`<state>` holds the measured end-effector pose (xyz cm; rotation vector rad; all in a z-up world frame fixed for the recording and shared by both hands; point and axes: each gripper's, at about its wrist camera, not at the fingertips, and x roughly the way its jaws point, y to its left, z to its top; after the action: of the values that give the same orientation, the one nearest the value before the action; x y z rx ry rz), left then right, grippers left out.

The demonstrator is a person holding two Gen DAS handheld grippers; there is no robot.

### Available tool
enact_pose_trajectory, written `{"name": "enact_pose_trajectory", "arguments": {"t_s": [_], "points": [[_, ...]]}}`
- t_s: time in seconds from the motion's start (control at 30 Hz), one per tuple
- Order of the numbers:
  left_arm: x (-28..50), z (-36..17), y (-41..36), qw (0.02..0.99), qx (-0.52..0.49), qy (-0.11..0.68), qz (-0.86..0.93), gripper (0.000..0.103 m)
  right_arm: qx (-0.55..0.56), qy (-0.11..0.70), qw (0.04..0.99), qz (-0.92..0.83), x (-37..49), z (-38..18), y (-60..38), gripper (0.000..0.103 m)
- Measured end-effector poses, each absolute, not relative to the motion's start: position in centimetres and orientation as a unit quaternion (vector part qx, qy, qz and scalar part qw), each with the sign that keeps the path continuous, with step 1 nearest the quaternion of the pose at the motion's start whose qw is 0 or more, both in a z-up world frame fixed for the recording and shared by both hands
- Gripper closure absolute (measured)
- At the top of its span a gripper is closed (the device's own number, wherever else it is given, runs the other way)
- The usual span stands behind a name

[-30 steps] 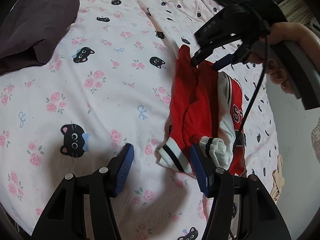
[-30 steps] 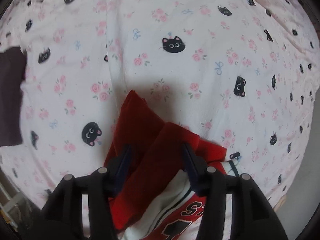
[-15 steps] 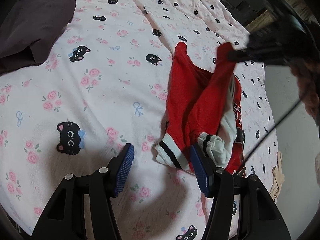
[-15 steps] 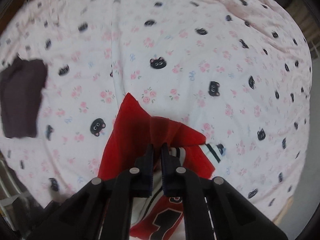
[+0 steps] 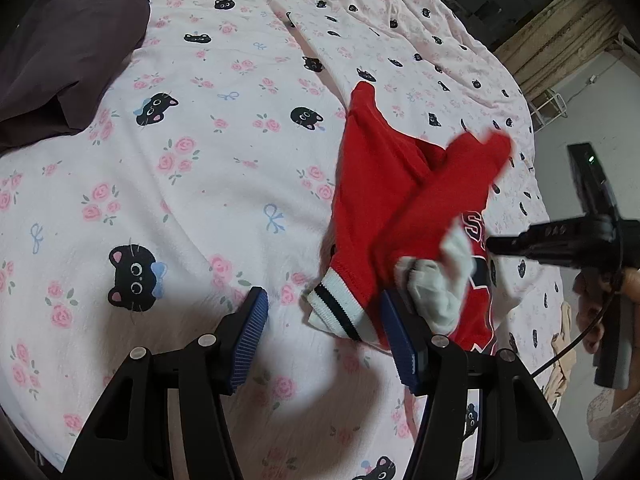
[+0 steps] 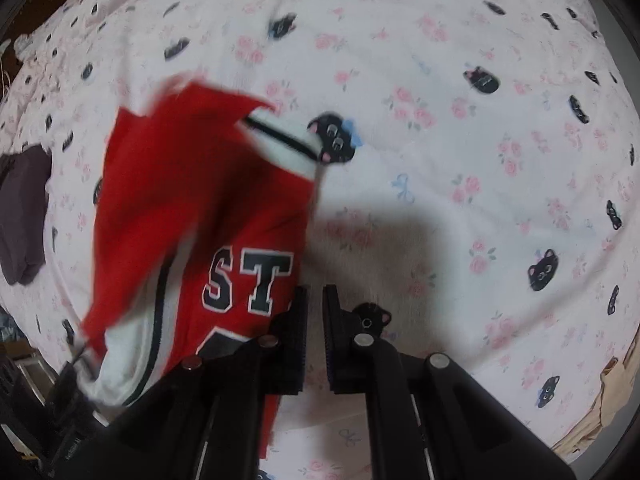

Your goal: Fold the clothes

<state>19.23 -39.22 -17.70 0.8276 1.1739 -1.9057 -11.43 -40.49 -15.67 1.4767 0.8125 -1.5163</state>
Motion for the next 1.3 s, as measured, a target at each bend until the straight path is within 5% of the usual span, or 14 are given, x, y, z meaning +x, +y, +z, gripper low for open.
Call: {"name": "enact_pose_trajectory", "arguments": {"t_s": [0.1,0.23,0.57,0.8,1.3], "points": [[19.1,-17.8,-39.3,0.369,0.323,0.457,-0.742,0.050,0.573,0.302,0.429,-0.629,-11.9,-13.0,-41.1,0.092],[18.9,-17.8,-39.4,0.369,0.325,0.455,-0.742,0.050,0.534,0.275,0.461,-0.653,-10.8,-8.7,-43.0,0.057],[19.0,-17.8,-39.5,0.365,0.323,0.458,-0.744,0.050,0.465,0.381,0.536,-0.593,-0.7,-9.6,-50.6,0.058],[19.1,-17.8,-39.5,0.361,0.322,0.460,-0.745,0.050,0.471,0.517,0.471,-0.538,4.2,-15.3,-52.6,0.060],[19.0,-17.9,-39.7,0.362,0.321,0.461,-0.744,0.050,0.442,0.564,0.456,-0.528,5.7,-16.2,-51.9,0.064]]}}
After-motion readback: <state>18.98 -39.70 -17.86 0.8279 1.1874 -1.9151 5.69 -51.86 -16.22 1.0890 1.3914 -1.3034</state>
